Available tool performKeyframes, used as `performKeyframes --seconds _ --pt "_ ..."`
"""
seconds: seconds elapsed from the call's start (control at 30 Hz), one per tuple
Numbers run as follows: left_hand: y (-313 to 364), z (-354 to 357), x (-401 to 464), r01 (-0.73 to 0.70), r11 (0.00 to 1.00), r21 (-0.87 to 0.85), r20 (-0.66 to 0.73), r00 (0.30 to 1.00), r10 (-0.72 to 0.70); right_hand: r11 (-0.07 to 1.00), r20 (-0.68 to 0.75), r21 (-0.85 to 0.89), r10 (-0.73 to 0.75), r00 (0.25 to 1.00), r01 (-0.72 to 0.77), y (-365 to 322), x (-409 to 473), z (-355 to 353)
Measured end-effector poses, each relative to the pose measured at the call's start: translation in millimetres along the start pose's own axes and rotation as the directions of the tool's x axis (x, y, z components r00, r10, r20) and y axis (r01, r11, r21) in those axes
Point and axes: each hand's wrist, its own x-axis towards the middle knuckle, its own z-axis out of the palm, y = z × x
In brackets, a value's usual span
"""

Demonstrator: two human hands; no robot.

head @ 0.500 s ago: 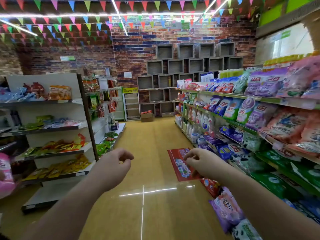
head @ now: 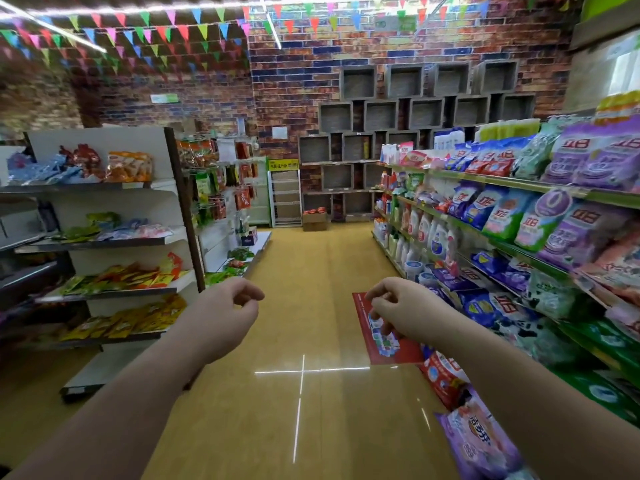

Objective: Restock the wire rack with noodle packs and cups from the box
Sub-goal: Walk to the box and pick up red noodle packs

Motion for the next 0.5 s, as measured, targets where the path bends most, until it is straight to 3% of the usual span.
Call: performKeyframes --seconds 0.27,0.5 --pt "-79.2 -3.0 95.2 0.075 0.997 -0.003 -0.024 0.997 -0.075 0.996 0.011 -0.046 -0.081 0.997 0.081 -31.0 136.3 60.1" --pt "-186.7 -24.8 210.1 0.116 0.991 -0.073 0.028 0.993 -0.114 0.979 0.003 0.205 0.010 1.000 -0.010 -72.5 262.9 137.2"
